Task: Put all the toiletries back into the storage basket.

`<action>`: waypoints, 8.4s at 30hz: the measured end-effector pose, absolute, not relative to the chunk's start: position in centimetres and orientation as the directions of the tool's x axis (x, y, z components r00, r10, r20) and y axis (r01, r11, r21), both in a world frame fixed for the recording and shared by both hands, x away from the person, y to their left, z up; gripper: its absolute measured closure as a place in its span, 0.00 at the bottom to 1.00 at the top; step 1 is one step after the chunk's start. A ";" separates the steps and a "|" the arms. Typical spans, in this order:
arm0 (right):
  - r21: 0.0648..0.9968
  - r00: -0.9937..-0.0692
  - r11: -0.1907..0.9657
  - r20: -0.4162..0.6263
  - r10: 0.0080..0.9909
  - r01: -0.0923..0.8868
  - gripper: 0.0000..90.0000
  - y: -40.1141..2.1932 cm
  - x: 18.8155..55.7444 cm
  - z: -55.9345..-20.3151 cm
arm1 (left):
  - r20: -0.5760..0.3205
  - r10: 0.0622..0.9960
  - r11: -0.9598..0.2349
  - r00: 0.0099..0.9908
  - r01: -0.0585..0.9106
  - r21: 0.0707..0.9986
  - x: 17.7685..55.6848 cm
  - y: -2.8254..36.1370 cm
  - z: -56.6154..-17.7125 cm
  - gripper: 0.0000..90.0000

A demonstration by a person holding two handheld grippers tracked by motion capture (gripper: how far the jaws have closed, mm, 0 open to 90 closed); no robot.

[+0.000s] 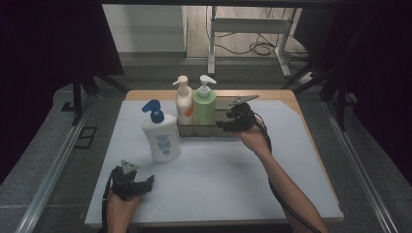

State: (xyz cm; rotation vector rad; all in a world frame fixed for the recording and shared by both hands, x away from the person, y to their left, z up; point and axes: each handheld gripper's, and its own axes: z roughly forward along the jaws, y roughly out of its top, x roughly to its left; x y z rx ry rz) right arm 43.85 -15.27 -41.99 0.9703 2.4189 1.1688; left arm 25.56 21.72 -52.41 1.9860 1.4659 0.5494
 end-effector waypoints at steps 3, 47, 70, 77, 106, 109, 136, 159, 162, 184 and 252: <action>0.778 -0.739 0.460 0.010 0.673 0.429 0.32 -15.5 43.1 -41.8 | -0.023 0.953 -0.207 0.303 0.702 0.682 25.6 21.7 -52.4 0.15; 0.773 -0.785 0.517 -0.040 0.618 0.367 0.00 -21.8 32.9 -44.0 | -0.059 0.956 -0.175 0.287 0.720 0.671 25.9 21.9 -51.7 0.17; 0.740 -0.747 0.502 0.001 0.665 0.448 0.01 -25.1 30.6 -49.1 | -0.084 0.940 -0.176 0.331 0.680 0.712 27.1 22.4 -50.8 0.38; 0.710 -0.738 0.517 0.006 0.675 0.479 0.02 -25.9 29.8 -51.1 | -0.100 0.936 -0.168 0.339 0.676 0.718 28.2 22.9 -50.5 0.48; 0.701 -0.734 0.522 0.003 0.679 0.486 0.02 -26.1 29.5 -52.3 | -0.129 0.902 -0.196 0.412 0.657 0.728 34.3 22.7 -51.3 0.99; 0.701 -0.734 0.522 0.003 0.679 0.486 0.02 -26.1 29.5 -52.3 | -0.156 0.895 -0.181 0.419 0.658 0.731 34.5 23.0 -51.6 0.99; 0.702 -0.734 0.521 0.004 0.679 0.485 0.02 -26.1 29.5 -52.3 | -0.130 0.848 -0.267 0.513 0.627 0.732 32.9 20.8 -51.4 0.99; 0.702 -0.734 0.521 0.003 0.679 0.485 0.02 -26.1 29.5 -52.3 | -0.131 0.808 -0.318 0.575 0.613 0.723 30.9 18.4 -51.0 0.99; 0.702 -0.735 0.521 0.003 0.678 0.485 0.02 -26.1 29.5 -52.3 | -0.130 0.801 -0.328 0.585 0.610 0.722 30.7 18.0 -50.9 0.99; 0.702 -0.735 0.522 0.003 0.678 0.484 0.02 -26.1 29.5 -52.3 | -0.126 0.741 -0.396 0.659 0.581 0.711 29.7 14.8 -50.7 0.99; 0.765 -0.812 0.507 0.036 0.583 0.397 0.00 -23.5 29.5 -48.1 | -0.040 0.815 -0.397 0.578 0.607 0.689 26.9 15.2 -52.3 0.15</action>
